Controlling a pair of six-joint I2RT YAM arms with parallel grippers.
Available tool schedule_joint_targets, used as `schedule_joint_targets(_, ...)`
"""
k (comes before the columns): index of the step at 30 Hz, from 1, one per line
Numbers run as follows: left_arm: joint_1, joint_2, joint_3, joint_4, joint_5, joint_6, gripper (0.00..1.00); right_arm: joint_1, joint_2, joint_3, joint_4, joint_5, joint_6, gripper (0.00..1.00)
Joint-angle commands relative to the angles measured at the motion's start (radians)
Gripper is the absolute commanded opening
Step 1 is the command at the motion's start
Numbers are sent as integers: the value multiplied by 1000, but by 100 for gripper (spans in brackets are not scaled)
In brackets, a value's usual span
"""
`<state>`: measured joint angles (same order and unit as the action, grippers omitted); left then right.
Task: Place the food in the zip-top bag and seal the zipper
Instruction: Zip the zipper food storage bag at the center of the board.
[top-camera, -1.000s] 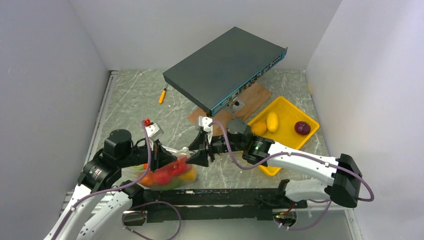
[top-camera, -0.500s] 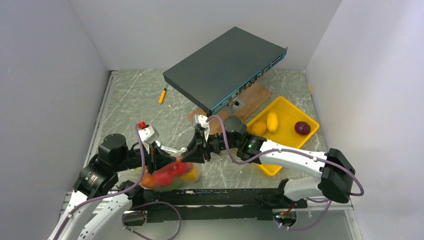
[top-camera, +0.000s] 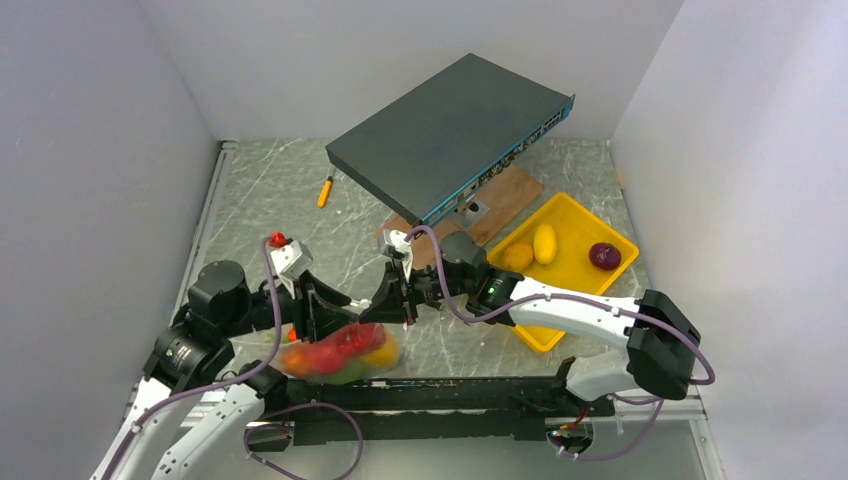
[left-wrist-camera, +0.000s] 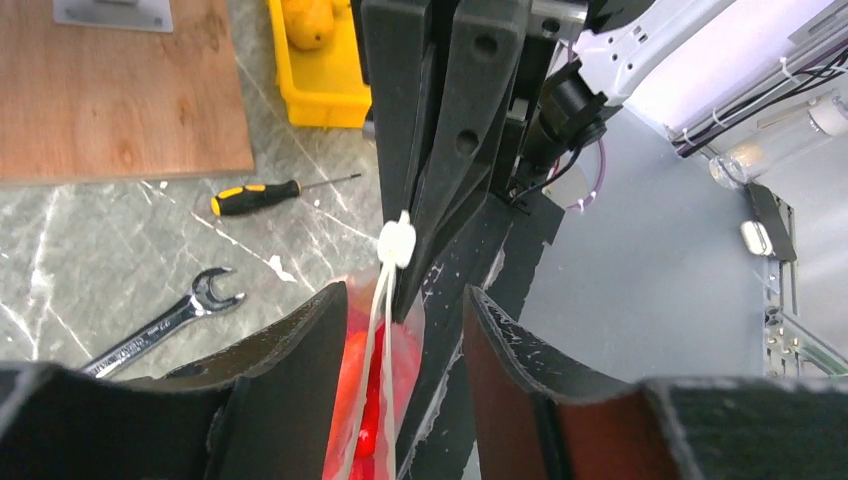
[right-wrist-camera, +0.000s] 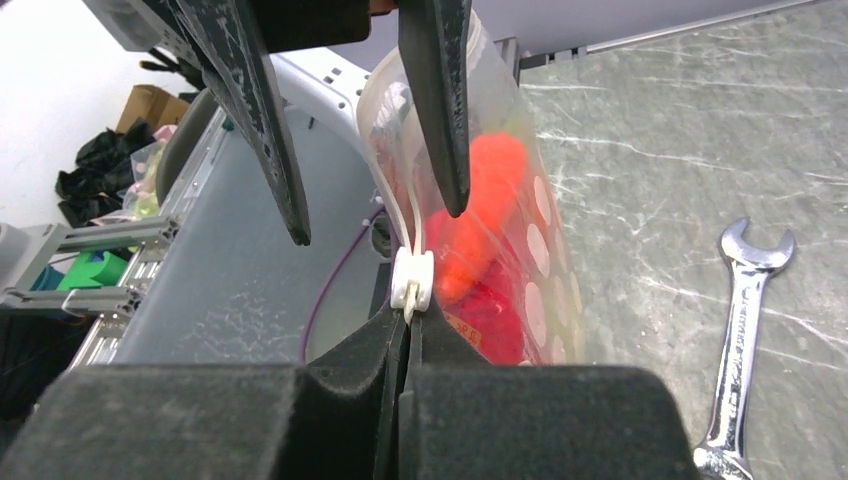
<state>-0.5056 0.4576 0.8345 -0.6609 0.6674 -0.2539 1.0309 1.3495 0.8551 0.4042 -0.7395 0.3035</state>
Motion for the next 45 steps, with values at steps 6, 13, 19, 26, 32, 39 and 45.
schedule_joint_targets(6, -3, 128, 87, 121, 115, 4, 56, 2, -1, 29, 90, -57, 18, 0)
schedule_joint_targets(13, -2, 149, 62, 151, 147, -5, 50, 2, -14, 6, 137, -67, 29, 0)
schedule_joint_targets(19, -3, 133, 27, 159, 179, -21, 48, 2, -9, 13, 134, -69, 25, 0)
schedule_joint_targets(26, -2, 147, 31, 116, 167, -22, 41, 1, -13, 4, 148, -59, 37, 0)
schedule_joint_targets(32, -3, 164, 49, 80, 91, -27, 30, 1, -12, 1, 139, -48, 37, 0)
schedule_joint_targets(39, -3, 149, 36, 85, 52, -42, 11, 1, -14, -11, 137, -26, 38, 0)
schedule_joint_targets(45, -3, 140, 36, 51, 40, -33, 9, 1, -40, -83, 207, 83, 119, 0)
